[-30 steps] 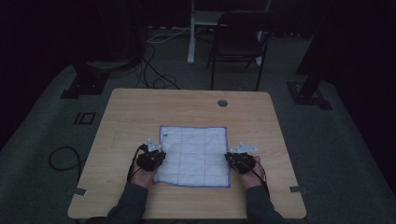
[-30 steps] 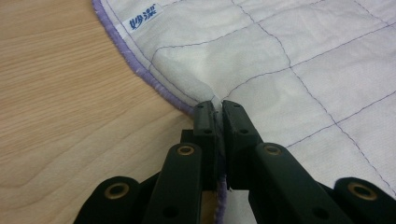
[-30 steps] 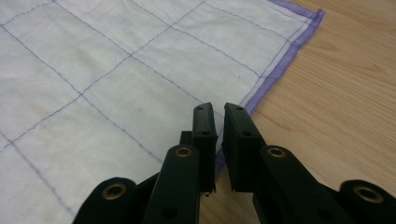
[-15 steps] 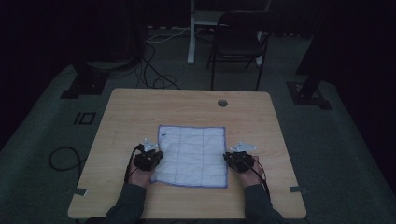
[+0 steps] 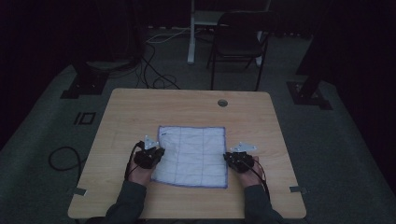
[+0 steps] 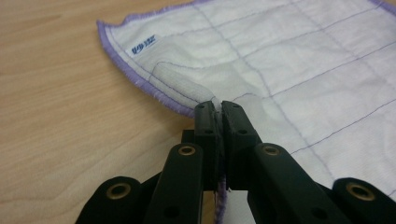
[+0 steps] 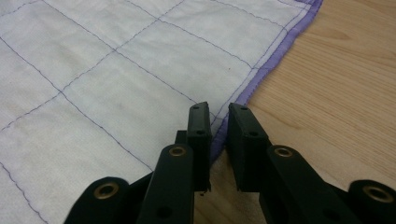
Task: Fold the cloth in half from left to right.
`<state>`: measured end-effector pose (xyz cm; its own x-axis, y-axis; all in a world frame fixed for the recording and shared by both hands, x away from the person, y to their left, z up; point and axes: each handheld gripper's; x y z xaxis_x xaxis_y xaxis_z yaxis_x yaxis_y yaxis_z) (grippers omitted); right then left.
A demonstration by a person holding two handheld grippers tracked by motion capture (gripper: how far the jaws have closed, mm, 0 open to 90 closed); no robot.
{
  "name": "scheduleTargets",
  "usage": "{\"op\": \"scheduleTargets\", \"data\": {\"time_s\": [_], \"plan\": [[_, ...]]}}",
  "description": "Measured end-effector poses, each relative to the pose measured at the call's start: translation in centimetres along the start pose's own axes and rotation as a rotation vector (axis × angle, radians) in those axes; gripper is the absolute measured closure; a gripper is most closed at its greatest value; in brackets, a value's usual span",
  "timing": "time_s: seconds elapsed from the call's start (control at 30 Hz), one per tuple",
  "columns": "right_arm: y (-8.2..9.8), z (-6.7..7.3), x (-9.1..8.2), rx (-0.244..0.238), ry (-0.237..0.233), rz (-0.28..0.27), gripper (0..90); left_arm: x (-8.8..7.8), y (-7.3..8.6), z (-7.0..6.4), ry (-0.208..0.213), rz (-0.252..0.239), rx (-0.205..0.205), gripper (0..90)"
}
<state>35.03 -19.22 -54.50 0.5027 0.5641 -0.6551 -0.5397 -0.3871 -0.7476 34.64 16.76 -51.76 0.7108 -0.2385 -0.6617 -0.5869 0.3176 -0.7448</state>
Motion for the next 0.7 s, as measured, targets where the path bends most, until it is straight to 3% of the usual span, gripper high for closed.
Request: {"op": "scheduleTargets", "data": {"time_s": [0.1,0.7], "plan": [[0.0,-0.1,0.0,0.002,0.001,-0.001,78.3,-0.2,-0.4,-0.1,0.000,-0.005,0.024,86.5],[0.0,-0.1,0.0,0.007,0.003,-0.003,77.6,-1.1,-1.8,-0.8,0.017,-0.045,0.043,86.5]]}}
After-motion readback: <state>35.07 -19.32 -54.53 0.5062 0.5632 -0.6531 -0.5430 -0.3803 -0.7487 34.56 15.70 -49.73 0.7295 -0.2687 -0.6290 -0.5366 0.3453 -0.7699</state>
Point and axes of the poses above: each handheld gripper's, and its own axes: x roughly forward along the jaws, y roughly out of its underside, z roughly to its left, and after that the axes turned 10 degrees about -y, right-handed
